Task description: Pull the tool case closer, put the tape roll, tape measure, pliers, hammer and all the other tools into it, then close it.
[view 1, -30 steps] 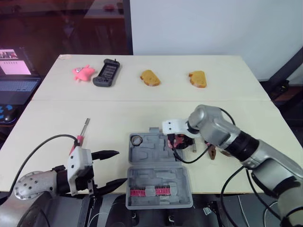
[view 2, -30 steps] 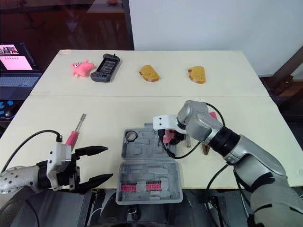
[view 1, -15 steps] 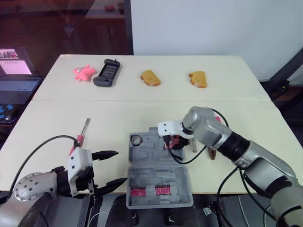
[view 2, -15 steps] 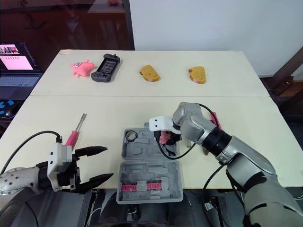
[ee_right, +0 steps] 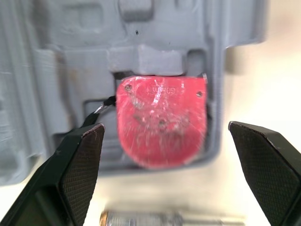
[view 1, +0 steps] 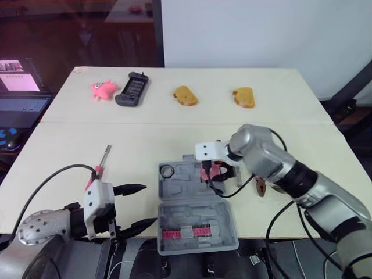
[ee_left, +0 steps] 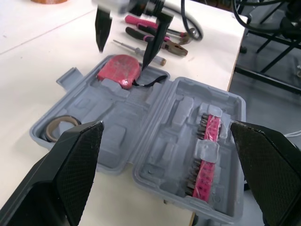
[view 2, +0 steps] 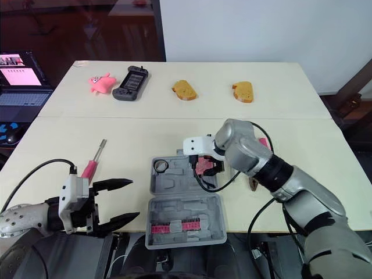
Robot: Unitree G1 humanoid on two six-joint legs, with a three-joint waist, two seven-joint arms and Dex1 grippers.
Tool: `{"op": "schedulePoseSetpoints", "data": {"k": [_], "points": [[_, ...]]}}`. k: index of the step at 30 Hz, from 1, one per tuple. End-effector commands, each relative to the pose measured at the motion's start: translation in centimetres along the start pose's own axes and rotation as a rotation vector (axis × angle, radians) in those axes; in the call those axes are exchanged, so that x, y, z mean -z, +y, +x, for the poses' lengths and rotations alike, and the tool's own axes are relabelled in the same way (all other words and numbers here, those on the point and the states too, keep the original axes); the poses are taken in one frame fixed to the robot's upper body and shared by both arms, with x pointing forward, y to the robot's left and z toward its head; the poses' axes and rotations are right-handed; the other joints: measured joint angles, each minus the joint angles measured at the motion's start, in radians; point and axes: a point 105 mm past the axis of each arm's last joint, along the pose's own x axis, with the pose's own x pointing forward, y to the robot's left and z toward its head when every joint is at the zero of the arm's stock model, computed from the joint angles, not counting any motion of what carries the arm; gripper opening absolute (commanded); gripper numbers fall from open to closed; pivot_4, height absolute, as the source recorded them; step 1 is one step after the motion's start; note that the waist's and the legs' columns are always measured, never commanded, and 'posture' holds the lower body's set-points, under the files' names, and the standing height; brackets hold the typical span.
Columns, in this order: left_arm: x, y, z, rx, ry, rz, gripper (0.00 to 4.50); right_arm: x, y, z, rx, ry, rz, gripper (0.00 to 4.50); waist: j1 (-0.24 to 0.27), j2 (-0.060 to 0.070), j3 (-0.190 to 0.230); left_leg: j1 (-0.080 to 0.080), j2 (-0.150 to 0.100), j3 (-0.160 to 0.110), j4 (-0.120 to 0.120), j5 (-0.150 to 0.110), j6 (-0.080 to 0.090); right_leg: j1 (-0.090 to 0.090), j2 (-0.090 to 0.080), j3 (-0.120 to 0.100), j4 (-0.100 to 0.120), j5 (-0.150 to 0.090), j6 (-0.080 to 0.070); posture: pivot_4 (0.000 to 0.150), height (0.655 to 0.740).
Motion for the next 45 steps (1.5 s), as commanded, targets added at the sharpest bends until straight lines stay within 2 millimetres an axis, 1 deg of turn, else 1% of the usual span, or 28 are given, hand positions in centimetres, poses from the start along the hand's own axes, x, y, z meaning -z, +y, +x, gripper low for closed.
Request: {"op": "schedulePoseSetpoints", "data": {"k": [1, 2, 5, 7, 8, 10, 11, 12, 13, 16, 19, 21, 24, 26, 29, 31, 34, 39, 45], "points": [[-0.6, -0.1, 0.0, 0.011, -0.014, 0.027, 4.50, -1.0, -0.2, -2.2, 0.037, -0.067, -0.031, 4.48, 0.000, 0.000, 0.000, 0.000, 0.000, 0.000, 0.000, 0.000, 0.000, 0.000, 0.000, 0.000, 0.000, 0.000, 0.000, 0.150, 0.7188], [-0.6, -0.1, 0.0, 0.012, -0.014, 0.027, 4.50, -1.4, -0.3, -2.5, 0.051, -0.103, -0.036, 4.48, -0.001, 0.000, 0.000, 0.000, 0.000, 0.000, 0.000, 0.000, 0.000, 0.000, 0.000, 0.000, 0.000, 0.000, 0.000, 0.150, 0.7188], [-0.6, 0.1, 0.1, 0.019, -0.017, 0.028, 4.50, -2.8, -0.9, -3.4, 0.123, -0.288, -0.014, 4.48, -0.001, 0.000, 0.000, 0.000, 0.000, 0.000, -0.001, 0.000, 0.000, 0.000, 0.000, 0.000, 0.000, 0.000, 0.000, 0.150, 0.7188], [-0.6, 0.2, 0.2, 0.024, -0.019, 0.029, 4.50, -3.1, -0.9, -3.8, 0.155, -0.376, -0.019, 4.48, -0.001, 0.000, 0.000, 0.000, 0.000, 0.000, -0.001, 0.000, 0.000, 0.000, 0.000, 0.000, 0.000, 0.000, 0.000, 0.150, 0.7188], [-0.7, 0.4, 0.2, 0.026, -0.020, 0.030, 4.50, -2.8, -0.8, -3.9, 0.163, -0.406, -0.014, 4.48, 0.004, 0.000, 0.000, 0.000, 0.000, 0.000, -0.001, 0.000, 0.000, 0.000, 0.000, 0.000, 0.000, 0.000, 0.000, 0.150, 0.7188], [-0.7, 0.6, 0.2, 0.034, -0.019, 0.034, 4.50, -2.8, 0.0, -3.9, 0.125, -0.501, -0.002, 4.48, 0.007, 0.000, 0.000, 0.000, 0.000, 0.000, 0.000, 0.000, 0.000, 0.001, 0.000, 0.000, -0.001, 0.000, 0.000, 0.150, 0.7188], [-0.7, 0.7, 0.3, 0.036, -0.019, 0.035, 4.50, -2.6, 0.3, -3.8, 0.107, -0.504, 0.007, 4.48, 0.005, 0.000, 0.000, 0.000, -0.001, 0.000, 0.000, 0.000, 0.000, 0.001, 0.000, 0.000, -0.001, 0.000, 0.000, 0.150, 0.7188], [-0.7, 0.7, 0.3, 0.038, -0.020, 0.035, 4.50, -2.3, 0.5, -3.7, 0.098, -0.496, 0.006, 3.93, 0.003, 0.000, 0.000, 0.000, -0.001, 0.000, 0.000, 0.000, 0.000, 0.002, 0.000, 0.000, -0.001, 0.000, 0.000, 0.150, 0.7188], [-0.8, 0.8, 0.3, 0.041, -0.020, 0.037, 4.50, -2.0, 0.9, -3.5, 0.076, -0.497, 0.013, 3.60, 0.002, 0.000, 0.000, 0.000, -0.001, 0.000, 0.000, 0.000, 0.000, 0.001, 0.000, 0.000, -0.001, 0.000, 0.000, 0.150, 0.7188], [-0.8, 1.0, 0.4, 0.047, -0.020, 0.040, 4.50, -1.5, 1.8, -3.1, 0.048, -0.515, 0.009, 2.13, 0.001, 0.000, 0.000, 0.000, 0.000, 0.000, -0.001, 0.000, 0.000, 0.001, 0.001, 0.000, -0.001, 0.000, 0.000, 0.150, 0.7188], [-0.9, 1.2, 0.4, 0.058, -0.019, 0.043, 4.50, -0.4, 1.5, -2.2, 0.082, -0.542, 0.055, 2.13, 0.002, 0.000, 0.000, 0.000, -0.001, 0.000, -0.001, 0.000, 0.000, 0.001, 0.001, 0.000, -0.001, 0.000, 0.000, 0.150, 0.7188], [-0.9, 1.2, 0.3, 0.062, -0.018, 0.044, 4.50, 0.5, 1.1, -1.6, 0.107, -0.523, 0.077, 2.13, 0.002, 0.000, 0.000, 0.001, -0.001, 0.000, 0.000, 0.000, 0.000, 0.001, 0.001, 0.000, -0.001, 0.000, 0.000, 0.150, 0.7188], [-1.0, 1.3, 0.4, 0.067, -0.019, 0.045, 4.50, 1.2, 1.2, -0.8, 0.100, -0.559, 0.133, 2.13, 0.003, 0.000, 0.000, 0.001, -0.001, 0.000, 0.000, 0.000, 0.000, 0.002, 0.001, 0.000, -0.001, 0.000, 0.000, 0.150, 0.7188], [-1.0, 1.4, 0.3, 0.069, -0.018, 0.047, 4.50, 2.4, 1.4, 0.1, 0.094, -0.559, 0.176, 2.13, 0.003, 0.000, 0.000, 0.001, -0.001, 0.000, 0.000, 0.000, 0.000, 0.002, 0.001, 0.000, -0.001, 0.000, 0.000, 0.150, 0.7188], [-1.0, 1.4, 0.3, 0.071, -0.016, 0.048, 4.50, 2.4, 1.6, -0.1, 0.077, -0.626, 0.229, 2.13, 0.004, 0.000, 0.000, 0.001, -0.001, 0.000, 0.000, 0.000, 0.000, 0.002, 0.001, 0.000, -0.001, 0.000, 0.000, 0.150, 0.7188], [-1.0, 1.4, 0.2, 0.071, -0.013, 0.047, 4.50, 2.8, 1.4, -0.1, 0.106, -0.610, 0.210, 2.13, 0.003, 0.000, 0.000, 0.001, -0.001, 0.000, 0.000, 0.000, 0.000, 0.002, 0.001, 0.000, -0.001, 0.000, 0.000, 0.150, 0.7188], [-1.0, 1.5, 0.2, 0.070, -0.011, 0.047, 4.50, 3.4, 1.4, 0.3, 0.122, -0.608, 0.225, 2.13, 0.002, 0.000, 0.000, 0.001, -0.001, -0.001, -0.001, 0.000, 0.000, 0.002, 0.002, 0.000, -0.001, 0.000, 0.000, 0.150, 0.7188], [-1.0, 1.5, 0.2, 0.075, -0.010, 0.048, 4.50, 4.4, 1.0, 1.8, 0.150, -0.595, 0.276, 2.13, 0.003, 0.000, 0.000, 0.001, -0.001, 0.000, 0.000, 0.000, 0.000, 0.002, 0.002, 0.000, -0.001, 0.000, 0.000, 0.150, 0.7188], [-1.1, 1.6, 0.1, 0.077, -0.004, 0.052, 4.50, 5.6, 1.4, 3.7, 0.139, -0.580, 0.331, 2.13, 0.002, 0.000, 0.000, 0.001, -0.001, -0.001, 0.000, 0.001, 0.000, 0.003, 0.002, 0.000, -0.001, 0.000, 0.000, 0.150, 0.7188]]}}
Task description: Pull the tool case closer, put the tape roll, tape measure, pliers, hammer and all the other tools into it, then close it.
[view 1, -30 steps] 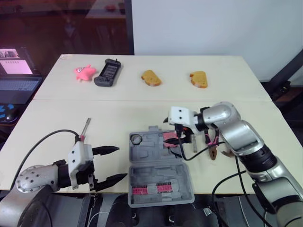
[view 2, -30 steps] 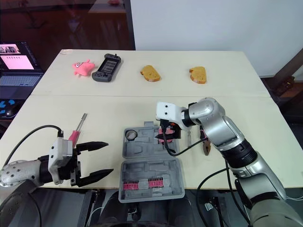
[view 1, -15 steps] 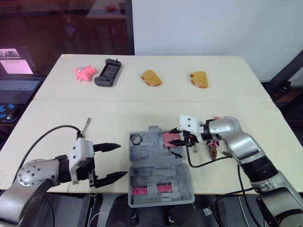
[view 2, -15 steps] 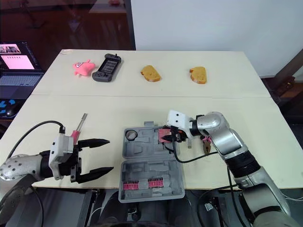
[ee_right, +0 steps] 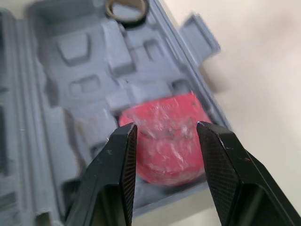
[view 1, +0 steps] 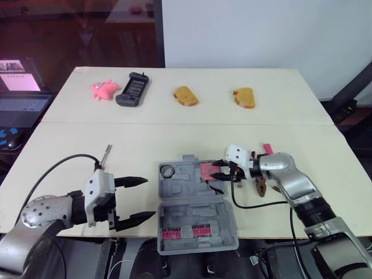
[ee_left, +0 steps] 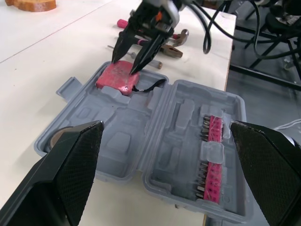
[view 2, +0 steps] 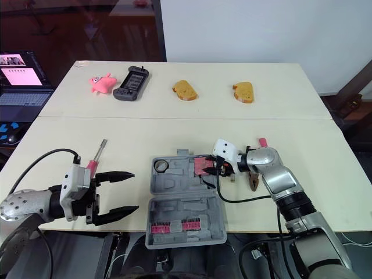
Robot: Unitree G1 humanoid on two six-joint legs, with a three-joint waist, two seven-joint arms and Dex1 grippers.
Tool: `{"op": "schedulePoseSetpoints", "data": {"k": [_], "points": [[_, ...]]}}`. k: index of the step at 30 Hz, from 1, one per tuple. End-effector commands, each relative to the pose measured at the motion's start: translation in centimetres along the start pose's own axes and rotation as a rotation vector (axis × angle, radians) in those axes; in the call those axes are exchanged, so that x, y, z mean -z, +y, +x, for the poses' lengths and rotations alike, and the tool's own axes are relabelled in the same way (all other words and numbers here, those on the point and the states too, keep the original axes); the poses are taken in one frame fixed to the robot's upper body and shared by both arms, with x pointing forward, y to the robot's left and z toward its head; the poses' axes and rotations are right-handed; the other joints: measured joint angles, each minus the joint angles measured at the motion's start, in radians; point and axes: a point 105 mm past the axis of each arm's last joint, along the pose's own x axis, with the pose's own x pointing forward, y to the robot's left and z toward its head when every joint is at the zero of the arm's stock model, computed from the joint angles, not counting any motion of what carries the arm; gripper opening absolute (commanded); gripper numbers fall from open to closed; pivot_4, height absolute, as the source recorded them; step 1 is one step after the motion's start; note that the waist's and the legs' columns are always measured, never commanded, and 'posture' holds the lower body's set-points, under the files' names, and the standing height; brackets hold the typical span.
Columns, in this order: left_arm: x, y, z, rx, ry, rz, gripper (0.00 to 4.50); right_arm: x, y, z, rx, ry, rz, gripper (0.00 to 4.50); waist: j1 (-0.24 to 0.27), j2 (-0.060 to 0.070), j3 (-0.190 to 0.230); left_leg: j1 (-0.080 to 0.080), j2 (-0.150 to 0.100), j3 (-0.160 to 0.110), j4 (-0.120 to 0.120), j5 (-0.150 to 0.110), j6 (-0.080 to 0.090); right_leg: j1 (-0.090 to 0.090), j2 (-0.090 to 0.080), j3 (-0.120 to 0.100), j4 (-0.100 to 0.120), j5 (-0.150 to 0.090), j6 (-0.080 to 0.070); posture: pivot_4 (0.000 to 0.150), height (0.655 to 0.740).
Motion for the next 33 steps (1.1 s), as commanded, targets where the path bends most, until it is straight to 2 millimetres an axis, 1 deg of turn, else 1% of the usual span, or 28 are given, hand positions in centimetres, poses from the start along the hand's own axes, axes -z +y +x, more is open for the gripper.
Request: {"op": "schedulePoseSetpoints", "data": {"k": [1, 5, 10, 12, 13, 15, 18, 20, 22, 24, 27, 29, 30, 32, 33], "points": [[-0.6, 0.1, -0.2, 0.004, -0.008, 0.024, 4.50, 1.4, -0.1, 0.4, 0.015, 0.019, 0.023, 2.13, 0.000, 0.000, 0.000, 0.000, 0.000, 0.000, 0.000, 0.000, 0.000, 0.000, 0.000, 0.000, 0.000, 0.000, 0.000, 0.150, 0.7188], [-0.6, 0.1, -0.3, 0.002, -0.004, 0.025, 4.50, 3.2, 0.5, 1.0, 0.002, 0.039, 0.070, 2.13, 0.001, -0.001, -0.001, 0.001, 0.000, 0.000, 0.000, 0.000, 0.000, 0.002, 0.000, 0.000, 0.000, 0.000, 0.000, 0.150, 0.7188], [-0.6, 0.2, -0.4, 0.001, 0.000, 0.024, 4.50, 4.9, 1.3, 1.6, -0.033, 0.061, 0.137, 2.13, -0.002, -0.002, -0.003, 0.005, 0.000, -0.001, 0.000, 0.000, 0.000, 0.005, 0.001, 0.000, 0.000, 0.000, 0.000, 0.150, 0.7188], [-0.6, 0.2, -0.4, 0.002, 0.002, 0.023, 4.50, 5.3, 1.3, 1.7, -0.030, 0.065, 0.155, 2.13, -0.002, -0.003, -0.004, 0.006, 0.001, -0.001, 0.000, 0.000, 0.000, 0.006, 0.001, 0.000, 0.000, 0.000, 0.000, 0.150, 0.7188], [-0.6, 0.2, -0.4, 0.002, 0.003, 0.023, 4.50, 5.3, 1.2, 1.7, -0.026, 0.061, 0.157, 2.13, -0.002, -0.003, -0.004, 0.007, 0.001, -0.001, 0.000, 0.000, 0.000, 0.006, 0.001, 0.000, 0.000, 0.000, 0.000, 0.150, 0.7188], [-0.5, 0.2, -0.5, 0.000, 0.004, 0.020, 4.50, 4.5, 0.7, 1.6, -0.013, 0.022, 0.162, 2.13, -0.002, -0.004, -0.004, 0.011, 0.002, -0.001, -0.001, -0.002, 0.002, 0.007, 0.000, 0.000, -0.001, 0.000, -0.001, 0.150, 0.7188], [-0.4, 0.4, -0.6, -0.007, 0.006, 0.013, 4.50, 2.4, -0.4, 1.1, 0.039, -0.074, 0.093, 2.13, -0.002, -0.004, -0.004, 0.015, 0.002, -0.001, -0.002, -0.003, 0.004, 0.010, -0.001, 0.000, -0.001, -0.001, -0.001, 0.150, 0.7188], [-0.2, 0.5, -0.7, -0.015, 0.006, 0.007, 4.50, 1.5, -1.0, 0.6, 0.073, -0.118, 0.054, 2.13, -0.002, -0.003, -0.004, 0.014, 0.002, -0.001, -0.002, -0.003, 0.004, 0.010, -0.001, 0.000, -0.001, -0.001, -0.001, 0.150, 0.7188], [0.1, 1.0, -1.1, -0.045, 0.004, -0.005, 4.50, -0.1, -1.5, -0.5, 0.101, -0.194, 0.048, 2.13, -0.001, -0.001, -0.003, 0.014, 0.002, -0.001, -0.002, -0.003, 0.004, 0.009, -0.001, 0.000, -0.001, -0.001, -0.001, 0.150, 0.7188], [0.5, 1.6, -1.7, -0.085, 0.008, -0.017, 4.50, -1.3, -1.9, -2.0, 0.133, -0.246, 0.039, 2.13, -0.001, 0.000, -0.002, 0.013, 0.002, 0.000, -0.003, -0.003, 0.004, 0.009, -0.002, 0.000, -0.001, -0.001, -0.001, 0.150, 0.7188], [1.6, 3.1, -3.2, -0.194, 0.017, -0.037, 4.50, -2.7, -2.6, -4.7, 0.199, -0.297, 0.053, 2.91, 0.000, 0.001, -0.001, 0.011, 0.002, 0.000, -0.002, -0.003, 0.004, 0.010, -0.002, 0.000, -0.001, 0.000, -0.001, 0.150, 0.7188], [2.4, 4.2, -4.8, -0.294, 0.032, -0.033, 4.50, -3.1, -3.2, -7.2, 0.275, -0.310, 0.050, 3.84, 0.001, 0.001, -0.001, 0.011, 0.002, 0.000, -0.003, -0.003, 0.004, 0.008, -0.002, 0.000, -0.001, 0.000, -0.001, 0.150, 0.7188], [2.8, 4.7, -5.9, -0.350, 0.027, -0.043, 4.50, -2.8, -3.6, -8.8, 0.328, -0.305, 0.054, 4.40, 0.001, 0.001, -0.001, 0.011, 0.002, 0.000, -0.003, -0.003, 0.005, 0.006, -0.002, 0.000, -0.001, 0.000, -0.001, 0.150, 0.7188], [3.5, 5.4, -8.8, -0.460, 0.030, -0.051, 4.50, -1.6, -4.1, -12.5, 0.442, -0.282, 0.071, 4.46, 0.004, 0.001, -0.001, 0.010, 0.002, 0.000, -0.003, -0.004, 0.006, 0.005, -0.003, 0.000, -0.002, -0.001, -0.001, 0.150, 0.7188], [3.7, 5.6, -9.6, -0.492, 0.028, -0.053, 4.50, -1.2, -4.2, -13.6, 0.473, -0.274, 0.080, 4.46, 0.004, 0.001, -0.001, 0.010, 0.002, 0.000, -0.003, -0.005, 0.007, 0.005, -0.003, 0.000, -0.003, -0.001, -0.001, 0.150, 0.7188]]}}
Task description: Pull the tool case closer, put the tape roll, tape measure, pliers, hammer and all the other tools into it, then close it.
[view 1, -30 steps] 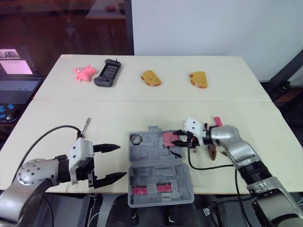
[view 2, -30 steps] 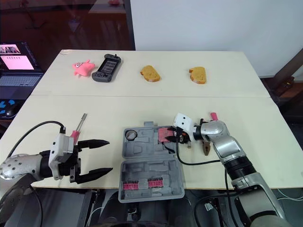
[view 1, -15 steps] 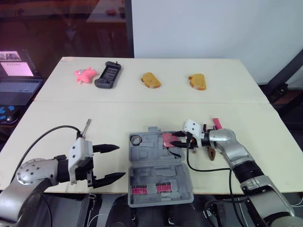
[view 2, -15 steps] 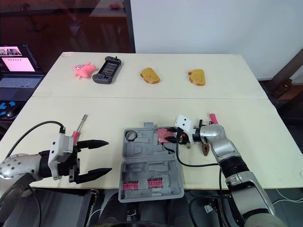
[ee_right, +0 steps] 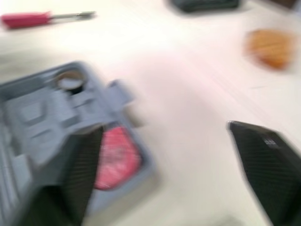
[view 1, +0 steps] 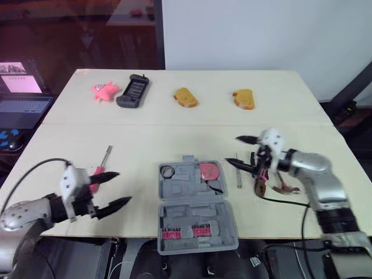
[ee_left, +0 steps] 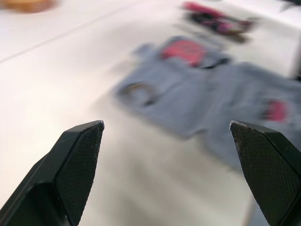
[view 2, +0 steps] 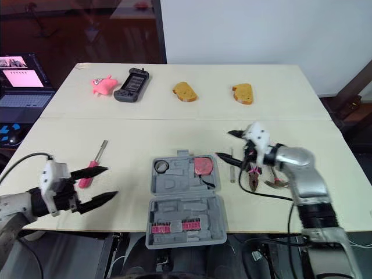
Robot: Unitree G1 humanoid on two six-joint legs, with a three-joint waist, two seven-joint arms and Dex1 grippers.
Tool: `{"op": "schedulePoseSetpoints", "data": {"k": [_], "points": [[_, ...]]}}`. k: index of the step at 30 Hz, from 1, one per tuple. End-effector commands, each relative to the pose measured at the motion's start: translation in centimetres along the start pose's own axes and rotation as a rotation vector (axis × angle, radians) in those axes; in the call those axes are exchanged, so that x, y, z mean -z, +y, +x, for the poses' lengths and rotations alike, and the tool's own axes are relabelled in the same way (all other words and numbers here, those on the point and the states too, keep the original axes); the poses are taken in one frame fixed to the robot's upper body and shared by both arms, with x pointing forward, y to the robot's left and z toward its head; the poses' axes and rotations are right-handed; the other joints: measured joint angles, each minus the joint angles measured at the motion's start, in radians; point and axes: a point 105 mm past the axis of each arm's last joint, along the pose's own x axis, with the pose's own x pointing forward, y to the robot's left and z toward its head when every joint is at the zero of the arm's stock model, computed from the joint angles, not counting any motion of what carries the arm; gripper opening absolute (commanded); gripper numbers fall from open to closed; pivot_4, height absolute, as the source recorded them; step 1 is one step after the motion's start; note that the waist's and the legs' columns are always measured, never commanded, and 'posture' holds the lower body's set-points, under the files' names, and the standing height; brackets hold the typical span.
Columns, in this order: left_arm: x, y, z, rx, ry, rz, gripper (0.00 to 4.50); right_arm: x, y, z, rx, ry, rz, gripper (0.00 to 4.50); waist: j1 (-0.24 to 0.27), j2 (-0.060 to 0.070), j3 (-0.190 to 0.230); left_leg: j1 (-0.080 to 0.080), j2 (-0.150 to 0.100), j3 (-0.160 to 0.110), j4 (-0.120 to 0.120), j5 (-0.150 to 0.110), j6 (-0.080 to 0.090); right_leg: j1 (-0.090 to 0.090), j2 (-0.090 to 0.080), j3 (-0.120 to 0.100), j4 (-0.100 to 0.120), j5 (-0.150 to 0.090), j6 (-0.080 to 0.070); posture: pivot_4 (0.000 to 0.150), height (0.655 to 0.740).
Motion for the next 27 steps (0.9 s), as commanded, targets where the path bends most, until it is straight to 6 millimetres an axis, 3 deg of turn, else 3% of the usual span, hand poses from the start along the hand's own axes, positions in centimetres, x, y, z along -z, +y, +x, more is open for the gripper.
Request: {"op": "schedulePoseSetpoints", "data": {"k": [1, 3, 5, 12, 17, 27], "points": [[-0.2, 2.2, -2.9, -0.134, -0.027, 0.035, 4.50, -1.1, -2.2, -3.9, 0.137, -0.025, -0.013, 4.46, 0.000, 0.000, 0.000, -0.001, 0.000, 0.000, 0.000, 0.000, 0.000, 0.000, 0.000, 0.000, -0.001, -0.001, -0.002, 0.150, 0.7188], [0.2, 4.5, -6.1, -0.266, -0.034, 0.013, 4.50, 0.7, -4.3, -8.0, 0.265, 0.047, -0.001, 4.46, -0.001, 0.000, 0.000, -0.001, 0.000, 0.000, 0.000, 0.000, 0.000, 0.000, 0.000, 0.000, -0.002, -0.001, -0.002, 0.150, 0.7188], [0.6, 6.0, -8.6, -0.362, -0.038, -0.001, 4.50, 2.1, -5.4, -11.0, 0.350, 0.095, 0.012, 4.46, -0.001, 0.000, 0.000, -0.001, 0.000, 0.000, 0.000, 0.000, 0.000, 0.000, 0.000, 0.000, -0.002, -0.001, -0.003, 0.150, 0.7188], [2.6, 8.8, -14.4, -0.554, -0.010, -0.091, 4.50, 6.1, -7.1, -17.2, 0.515, 0.200, 0.083, 4.46, -0.010, 0.000, 0.000, -0.001, 0.000, 0.001, -0.001, -0.002, -0.001, 0.000, 0.000, 0.000, -0.005, -0.002, -0.003, 0.150, 0.7188], [2.5, 9.1, -15.2, -0.566, -0.007, -0.084, 4.50, 6.7, -7.7, -18.3, 0.553, 0.199, 0.095, 4.46, -0.011, 0.001, 0.000, -0.001, 0.000, 0.001, -0.002, -0.003, -0.002, -0.001, -0.004, 0.000, -0.006, -0.002, -0.004, 0.150, 0.7188], [1.5, 8.9, -14.0, -0.536, -0.041, -0.067, 4.50, 5.6, -8.2, -16.7, 0.523, 0.132, 0.104, 4.46, -0.010, 0.001, 0.000, -0.001, 0.000, 0.001, -0.002, -0.003, -0.002, -0.001, -0.006, 0.000, -0.006, -0.001, -0.004, 0.150, 0.7188]]}}
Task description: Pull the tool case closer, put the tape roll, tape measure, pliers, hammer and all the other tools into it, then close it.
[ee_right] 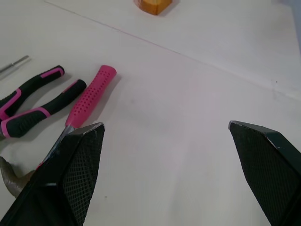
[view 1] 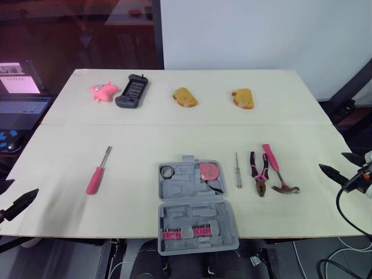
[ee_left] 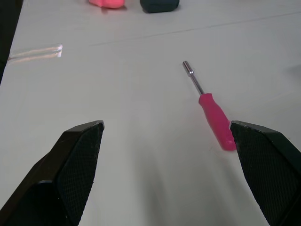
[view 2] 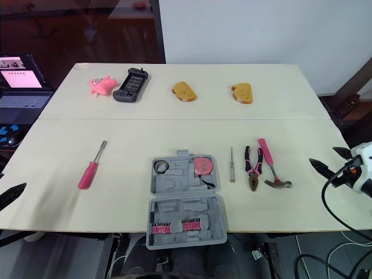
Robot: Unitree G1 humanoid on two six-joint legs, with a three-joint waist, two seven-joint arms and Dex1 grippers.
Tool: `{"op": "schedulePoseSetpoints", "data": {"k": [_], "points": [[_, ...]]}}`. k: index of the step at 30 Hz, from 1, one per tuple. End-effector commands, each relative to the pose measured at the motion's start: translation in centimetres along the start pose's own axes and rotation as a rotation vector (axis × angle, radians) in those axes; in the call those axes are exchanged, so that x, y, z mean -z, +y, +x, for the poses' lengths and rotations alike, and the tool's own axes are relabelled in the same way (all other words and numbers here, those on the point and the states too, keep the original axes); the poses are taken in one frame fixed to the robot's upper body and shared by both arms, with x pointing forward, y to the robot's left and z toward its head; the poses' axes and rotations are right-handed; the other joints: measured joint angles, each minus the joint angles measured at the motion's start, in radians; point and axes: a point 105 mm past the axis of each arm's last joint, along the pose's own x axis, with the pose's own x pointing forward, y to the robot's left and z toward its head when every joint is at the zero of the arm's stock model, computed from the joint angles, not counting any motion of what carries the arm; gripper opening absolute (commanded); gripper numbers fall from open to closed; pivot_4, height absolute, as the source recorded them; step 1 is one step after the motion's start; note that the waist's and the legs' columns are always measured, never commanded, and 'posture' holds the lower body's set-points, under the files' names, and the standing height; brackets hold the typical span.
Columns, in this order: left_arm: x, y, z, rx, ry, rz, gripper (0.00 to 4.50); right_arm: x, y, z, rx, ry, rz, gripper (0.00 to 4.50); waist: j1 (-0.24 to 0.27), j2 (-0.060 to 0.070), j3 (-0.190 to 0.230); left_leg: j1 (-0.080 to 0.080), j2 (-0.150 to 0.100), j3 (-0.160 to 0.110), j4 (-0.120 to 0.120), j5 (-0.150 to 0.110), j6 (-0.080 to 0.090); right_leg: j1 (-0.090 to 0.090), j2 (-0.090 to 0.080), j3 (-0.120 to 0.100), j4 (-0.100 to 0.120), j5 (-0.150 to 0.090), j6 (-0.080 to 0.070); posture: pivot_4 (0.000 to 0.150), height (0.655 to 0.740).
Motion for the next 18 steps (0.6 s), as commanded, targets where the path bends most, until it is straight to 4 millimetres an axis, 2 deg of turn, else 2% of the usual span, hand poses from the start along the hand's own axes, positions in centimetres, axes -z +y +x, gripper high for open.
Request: {"op": "schedulePoseSetpoints", "data": {"k": [1, 4, 8, 11, 14, 18], "points": [[-1.9, -0.1, 0.3, 0.008, -0.049, 0.035, 4.50, -2.2, -0.2, 0.2, -0.012, -0.065, -0.016, 4.46, 0.000, 0.000, 0.000, 0.000, 0.000, 0.000, 0.000, 0.000, 0.000, 0.000, 0.000, 0.000, 0.000, 0.000, 0.000, 0.150, 0.7188], [-2.8, -1.1, 1.3, 0.066, -0.058, 0.053, 4.50, -3.5, 0.3, 0.8, -0.048, -0.092, 0.003, 4.46, 0.000, 0.000, 0.000, 0.000, 0.000, 0.000, 0.000, 0.000, 0.000, 0.000, 0.000, 0.000, 0.000, 0.000, 0.000, 0.150, 0.7188], [-4.2, -5.9, 2.8, 0.330, -0.014, 0.018, 4.50, -7.4, 2.2, 1.9, -0.151, -0.164, 0.000, 4.46, -0.001, 0.002, 0.001, 0.000, 0.000, 0.000, 0.000, 0.000, 0.000, 0.000, -0.002, 0.000, 0.000, 0.000, 0.000, 0.150, 0.7188], [-5.9, -8.3, 3.9, 0.450, -0.011, 0.010, 4.50, -9.0, 5.0, 2.3, -0.270, -0.160, 0.002, 4.46, 0.000, 0.002, 0.001, 0.000, 0.000, 0.000, -0.001, 0.000, 0.000, -0.001, -0.002, 0.000, 0.000, 0.000, -0.001, 0.150, 0.7188], [-7.7, -11.2, 5.7, 0.587, 0.000, 0.062, 4.50, -9.2, 8.4, 2.1, -0.402, -0.095, -0.045, 4.46, 0.014, 0.002, 0.001, 0.000, 0.000, 0.000, -0.001, 0.000, 0.000, 0.000, -0.002, -0.001, 0.000, 0.000, -0.001, 0.150, 0.7188], [-10.0, -14.7, 7.5, 0.760, -0.006, 0.137, 4.50, -10.0, 12.5, 1.0, -0.554, -0.037, -0.047, 4.46, 0.013, 0.003, 0.001, -0.003, -0.002, 0.000, 0.000, 0.000, 0.001, -0.001, -0.003, -0.002, 0.000, 0.000, 0.000, 0.150, 0.7188]]}}
